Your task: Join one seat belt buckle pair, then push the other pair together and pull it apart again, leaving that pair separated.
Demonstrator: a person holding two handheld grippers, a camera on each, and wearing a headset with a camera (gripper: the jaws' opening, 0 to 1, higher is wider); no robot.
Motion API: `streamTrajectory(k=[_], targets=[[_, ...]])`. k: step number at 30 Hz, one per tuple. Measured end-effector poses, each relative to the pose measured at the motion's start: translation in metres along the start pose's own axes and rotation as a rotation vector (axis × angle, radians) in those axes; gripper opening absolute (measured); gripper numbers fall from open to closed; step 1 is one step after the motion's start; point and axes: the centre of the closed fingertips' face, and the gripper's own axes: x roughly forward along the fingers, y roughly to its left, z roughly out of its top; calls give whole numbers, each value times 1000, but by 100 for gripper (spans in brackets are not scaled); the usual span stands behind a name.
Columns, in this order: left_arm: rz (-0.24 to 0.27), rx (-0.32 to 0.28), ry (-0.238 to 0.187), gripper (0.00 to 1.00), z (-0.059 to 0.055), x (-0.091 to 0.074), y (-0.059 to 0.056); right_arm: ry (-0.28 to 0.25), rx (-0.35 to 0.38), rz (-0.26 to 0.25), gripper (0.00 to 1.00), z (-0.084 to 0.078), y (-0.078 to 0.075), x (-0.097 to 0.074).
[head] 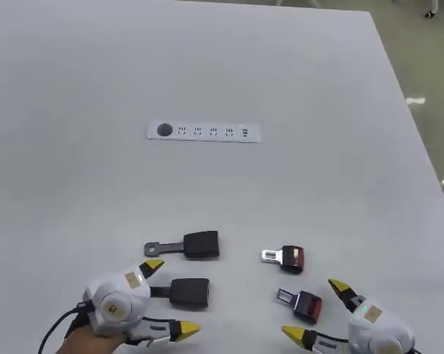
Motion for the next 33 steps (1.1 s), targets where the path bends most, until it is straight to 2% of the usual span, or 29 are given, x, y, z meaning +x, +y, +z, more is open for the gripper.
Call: streamTrajectory(k=[2, 6, 10, 16, 19, 21, 22, 23, 26, 29, 32, 33], targets=[[-7, 7, 9, 87, 0, 4, 0, 6, -4, 12, 81, -3, -1, 2], [-34, 39, 39, 84, -9, 15, 1, 23, -9, 39, 77, -6, -1, 5], [-49, 60, 52, 76, -13, 20, 4, 41, -18, 82, 74, -9, 2, 7], [-83, 128, 95, 68, -24, 25, 4, 68, -32, 120, 68, -15, 3, 10], [-97, 152, 110, 64, -29, 27, 5, 106, -88, 145, 67, -19, 7, 10], [-116, 199, 142, 62, -34, 27, 6, 101, -95, 152, 66, -18, 7, 11], [-122, 244, 129, 61, -31, 29, 6, 107, -95, 153, 66, -18, 6, 11], [-122, 238, 140, 61, -32, 28, 6, 110, -95, 156, 65, -18, 6, 11], [-132, 244, 137, 58, -29, 28, 6, 110, -108, 166, 62, -19, 5, 13], [-146, 284, 142, 54, -31, 28, 8, 107, -116, 175, 59, -18, 5, 14], [-149, 290, 141, 49, -30, 27, 9, 106, -130, 193, 53, -16, 7, 17], [-152, 320, 162, 45, -32, 25, 10, 106, -140, 197, 52, -15, 8, 18]])
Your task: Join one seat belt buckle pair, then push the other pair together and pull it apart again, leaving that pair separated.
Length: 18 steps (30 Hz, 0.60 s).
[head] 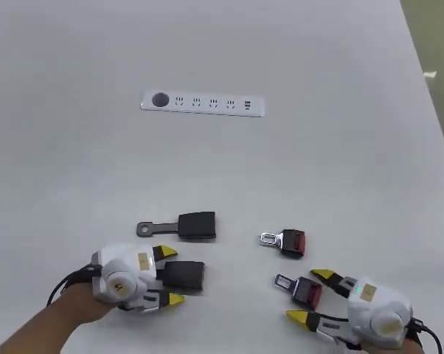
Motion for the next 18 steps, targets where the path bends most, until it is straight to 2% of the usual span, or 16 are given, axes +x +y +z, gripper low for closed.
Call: streamTrajectory(k=[1, 2, 4, 6, 8, 12, 16, 18], targets=[[-2, 24, 1, 41, 0, 0, 0, 7, -11, 4, 51, 0, 1, 1], [-2, 17, 1, 39, 0, 0, 0, 11, -24, 9, 50, -1, 2, 2], [-4, 18, 1, 38, 0, 0, 1, 20, -49, 16, 49, 1, 4, 2], [-3, 54, 15, 37, -1, 0, 3, 27, -59, 21, 45, 0, 4, 2], [-15, 60, 12, 36, -3, 0, 3, 29, -66, 24, 43, -2, 4, 3], [-34, 120, 19, 35, -2, 2, 3, 63, -123, 30, 35, -7, 1, 3], [-52, 147, 25, 35, -1, 4, 4, 102, -186, 79, 34, -10, 3, 1], [-69, 167, 35, 34, 1, 5, 3, 152, -244, 115, 34, -11, 3, 0]])
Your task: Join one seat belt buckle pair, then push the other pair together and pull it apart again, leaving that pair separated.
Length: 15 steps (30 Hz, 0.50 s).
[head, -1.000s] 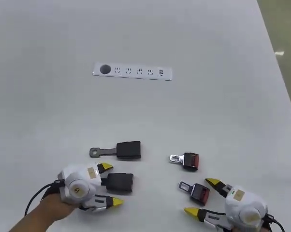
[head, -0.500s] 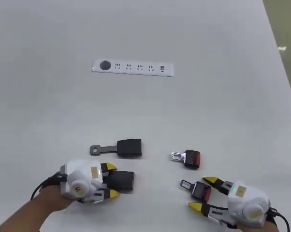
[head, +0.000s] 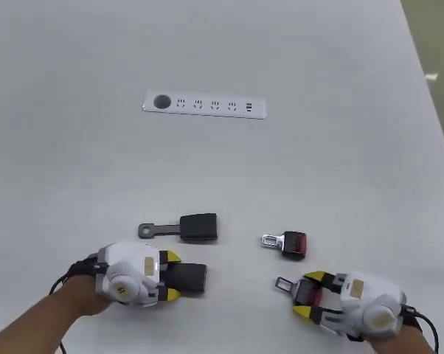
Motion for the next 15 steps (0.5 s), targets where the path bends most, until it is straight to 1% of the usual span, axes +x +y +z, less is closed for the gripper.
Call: streamTrajectory(k=[1, 3, 4, 5, 12, 15], targets=[[-7, 7, 4, 34, 0, 1, 0, 33, -47, 22, 34, -2, 1, -1], [-11, 13, 14, 34, 0, 2, 1, 75, -84, 51, 34, -4, 1, -1], [-16, 18, 22, 34, -1, 2, 2, 84, -88, 59, 34, -4, -1, 0], [-19, 18, 25, 34, -2, 3, 2, 97, -107, 70, 34, -6, 0, -1], [-17, 12, 43, 34, -3, 5, 4, 127, -130, 82, 34, -7, -4, -1], [-15, 8, 50, 34, -3, 5, 3, 137, -127, 85, 34, -7, -5, -2]])
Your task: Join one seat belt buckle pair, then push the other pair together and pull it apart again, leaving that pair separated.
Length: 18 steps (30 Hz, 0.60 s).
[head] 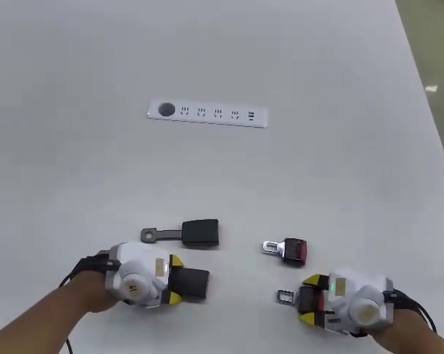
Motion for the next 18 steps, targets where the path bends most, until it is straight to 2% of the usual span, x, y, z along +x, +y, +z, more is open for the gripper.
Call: streamTrajectory(k=[9, 12, 14, 18], targets=[[8, -31, 6, 34, 1, -1, 0, 8, 3, -10, 34, 5, -2, 4], [10, -36, 8, 34, 1, -1, -1, 19, -48, -20, 34, 8, -1, 6], [10, -35, 8, 34, 1, -1, -1, 2, -10, -22, 34, 12, -1, 8], [12, -41, 11, 34, 0, -1, -2, -18, -26, -28, 34, 21, 1, 13]])
